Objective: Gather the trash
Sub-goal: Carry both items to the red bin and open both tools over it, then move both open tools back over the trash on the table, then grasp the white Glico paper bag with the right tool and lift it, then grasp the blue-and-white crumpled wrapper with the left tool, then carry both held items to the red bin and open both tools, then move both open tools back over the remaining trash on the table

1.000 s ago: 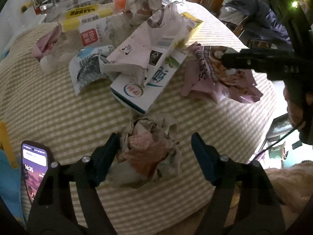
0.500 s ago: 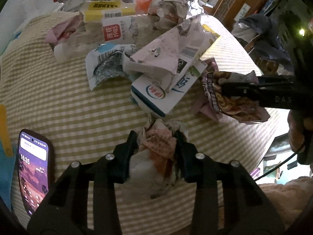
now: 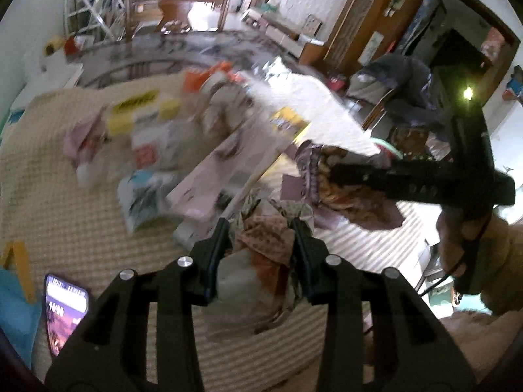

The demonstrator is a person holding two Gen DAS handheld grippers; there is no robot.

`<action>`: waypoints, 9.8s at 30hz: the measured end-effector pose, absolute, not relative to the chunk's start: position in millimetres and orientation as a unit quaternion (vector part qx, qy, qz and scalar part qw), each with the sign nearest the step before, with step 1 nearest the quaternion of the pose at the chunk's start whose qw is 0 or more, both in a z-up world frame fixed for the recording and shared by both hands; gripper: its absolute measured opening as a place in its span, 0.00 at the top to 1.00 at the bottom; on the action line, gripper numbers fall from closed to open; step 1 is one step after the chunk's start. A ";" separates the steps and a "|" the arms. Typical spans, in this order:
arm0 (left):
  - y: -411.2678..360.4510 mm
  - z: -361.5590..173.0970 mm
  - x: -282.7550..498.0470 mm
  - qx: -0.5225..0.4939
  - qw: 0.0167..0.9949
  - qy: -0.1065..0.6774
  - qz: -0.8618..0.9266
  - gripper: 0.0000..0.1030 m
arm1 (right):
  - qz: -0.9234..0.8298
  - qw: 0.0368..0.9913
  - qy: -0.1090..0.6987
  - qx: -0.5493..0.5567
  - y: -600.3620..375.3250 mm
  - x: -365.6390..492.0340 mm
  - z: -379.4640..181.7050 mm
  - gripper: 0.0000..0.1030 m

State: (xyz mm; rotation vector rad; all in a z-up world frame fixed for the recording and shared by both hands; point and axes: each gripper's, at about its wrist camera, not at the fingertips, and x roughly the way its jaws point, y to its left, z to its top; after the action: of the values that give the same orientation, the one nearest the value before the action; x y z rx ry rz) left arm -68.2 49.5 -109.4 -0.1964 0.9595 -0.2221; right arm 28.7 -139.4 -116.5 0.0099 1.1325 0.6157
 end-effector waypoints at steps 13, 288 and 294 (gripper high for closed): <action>-38.8 -91.9 0.0 -0.072 0.886 0.440 -0.124 0.64 | 0.238 0.837 0.488 0.068 -243.0 68.9 -100.7 0.59; -17.0 -107.6 20.5 -0.050 0.880 0.468 -0.062 0.15 | 0.146 0.829 0.513 0.170 -282.5 107.7 -135.7 0.22; 28.6 -133.3 0.4 0.010 0.855 0.517 -0.036 0.11 | 0.175 0.821 0.520 0.157 -230.1 93.7 -134.1 0.22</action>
State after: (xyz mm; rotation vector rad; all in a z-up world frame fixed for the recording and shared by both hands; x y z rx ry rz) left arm 0.4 28.6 -133.3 0.0220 1.0862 -0.0767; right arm 93.7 -230.1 -134.1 0.3340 1.1067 0.3723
